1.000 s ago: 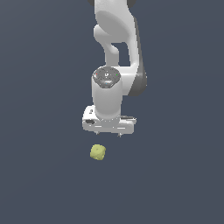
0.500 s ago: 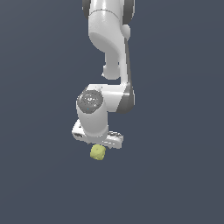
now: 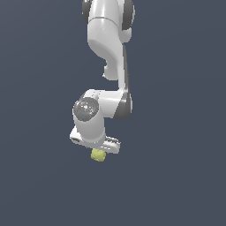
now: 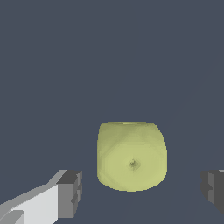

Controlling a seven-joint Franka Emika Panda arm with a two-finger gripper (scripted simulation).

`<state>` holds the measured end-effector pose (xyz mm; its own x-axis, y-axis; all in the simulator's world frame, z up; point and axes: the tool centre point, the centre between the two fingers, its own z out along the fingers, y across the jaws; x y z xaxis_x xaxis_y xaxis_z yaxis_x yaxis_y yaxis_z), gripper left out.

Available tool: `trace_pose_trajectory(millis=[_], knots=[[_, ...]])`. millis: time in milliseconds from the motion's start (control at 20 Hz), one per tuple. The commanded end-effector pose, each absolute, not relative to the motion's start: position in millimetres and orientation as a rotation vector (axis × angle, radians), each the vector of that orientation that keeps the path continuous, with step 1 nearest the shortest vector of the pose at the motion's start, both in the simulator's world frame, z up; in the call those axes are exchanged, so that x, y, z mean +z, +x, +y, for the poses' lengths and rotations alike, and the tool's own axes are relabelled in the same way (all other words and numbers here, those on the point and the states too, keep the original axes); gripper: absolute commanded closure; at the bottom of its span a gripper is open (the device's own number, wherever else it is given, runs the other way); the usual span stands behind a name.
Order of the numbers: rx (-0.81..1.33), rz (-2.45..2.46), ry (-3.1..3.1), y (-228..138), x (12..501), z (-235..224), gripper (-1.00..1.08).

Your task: Pick up the object and move it to a goal position.

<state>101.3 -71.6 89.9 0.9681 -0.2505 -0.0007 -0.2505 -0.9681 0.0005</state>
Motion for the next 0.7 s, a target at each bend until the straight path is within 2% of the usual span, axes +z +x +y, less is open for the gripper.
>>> trace_pose_trajectory(millis=[0, 650], knots=[[-0.001, -0.396, 3.116, 101.5, 88.7, -71.3, -0.92], [0.0, -0.4, 3.116, 101.0, 38.5, -71.8, -0.92]])
